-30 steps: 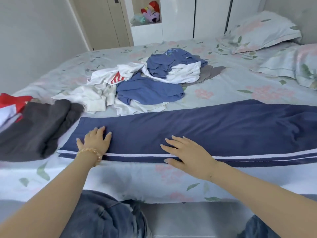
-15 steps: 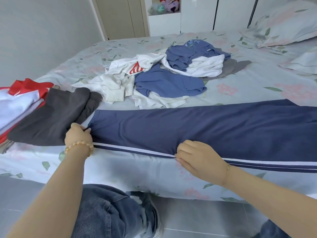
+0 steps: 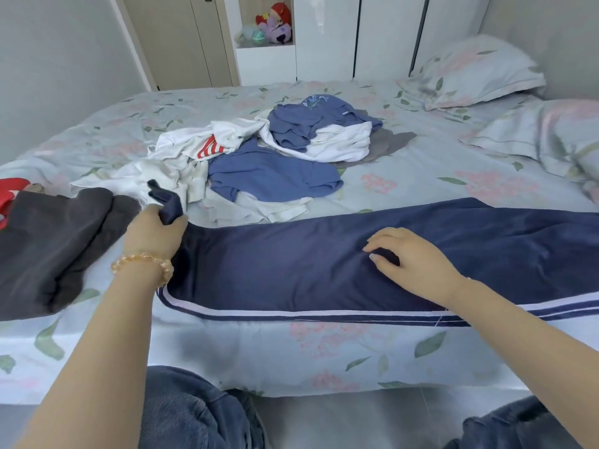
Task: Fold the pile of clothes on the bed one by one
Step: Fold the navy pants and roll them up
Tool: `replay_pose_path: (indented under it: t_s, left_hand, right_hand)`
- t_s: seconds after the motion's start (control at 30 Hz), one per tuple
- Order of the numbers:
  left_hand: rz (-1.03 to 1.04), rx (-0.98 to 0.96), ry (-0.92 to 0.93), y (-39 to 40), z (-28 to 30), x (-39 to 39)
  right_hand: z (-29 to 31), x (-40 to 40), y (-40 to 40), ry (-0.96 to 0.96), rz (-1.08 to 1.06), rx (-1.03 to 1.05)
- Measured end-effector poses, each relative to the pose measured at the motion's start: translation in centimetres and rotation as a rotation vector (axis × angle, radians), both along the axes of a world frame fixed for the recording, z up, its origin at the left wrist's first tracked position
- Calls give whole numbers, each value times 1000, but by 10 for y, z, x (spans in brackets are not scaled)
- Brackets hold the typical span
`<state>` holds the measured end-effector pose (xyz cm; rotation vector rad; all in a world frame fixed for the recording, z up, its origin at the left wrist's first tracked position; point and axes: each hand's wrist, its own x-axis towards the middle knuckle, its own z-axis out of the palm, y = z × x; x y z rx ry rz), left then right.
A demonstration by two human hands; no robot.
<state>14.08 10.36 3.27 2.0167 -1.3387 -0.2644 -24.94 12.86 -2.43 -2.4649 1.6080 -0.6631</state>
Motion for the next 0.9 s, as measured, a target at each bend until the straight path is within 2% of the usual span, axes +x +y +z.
replay_pose_path:
  t_s: [0.1, 0.23, 0.33, 0.47, 0.53, 0.63, 0.7, 0.8, 0.87, 0.9]
  left_hand:
    - [-225, -19, -57, -13, 2, -66]
    - [-426, 118, -170, -22, -23, -133]
    - [-485, 237, -226, -22, -38, -157]
    - [-483, 310, -355, -24, -43, -163]
    - [-500, 350, -355, -24, -46, -160]
    - [-509, 395, -343, -25, -48, -157]
    - [-501, 410, -323, -26, -47, -156]
    - [-474, 412, -229, -29, -43, -154]
    - [-451, 373, -176, -31, -39, -154]
    - [-440, 340, -154, -31, -36, -155]
  right_hand:
    - [6, -51, -26, -32, -157, 61]
    - [12, -115, -67, 69, -322, 146]
    - [18, -148, -99, 113, -451, 292]
    - [16, -162, -126, -23, -584, 499]
    - [17, -165, -133, -91, -581, 522]
    - [26, -168, -131, -65, -499, 402]
    - [34, -169, -120, 61, -435, 195]
    - [41, -171, -83, 151, -311, -106]
    - [34, -172, -56, 203, -213, -158]
    - [28, -172, -46, 228, -165, -120]
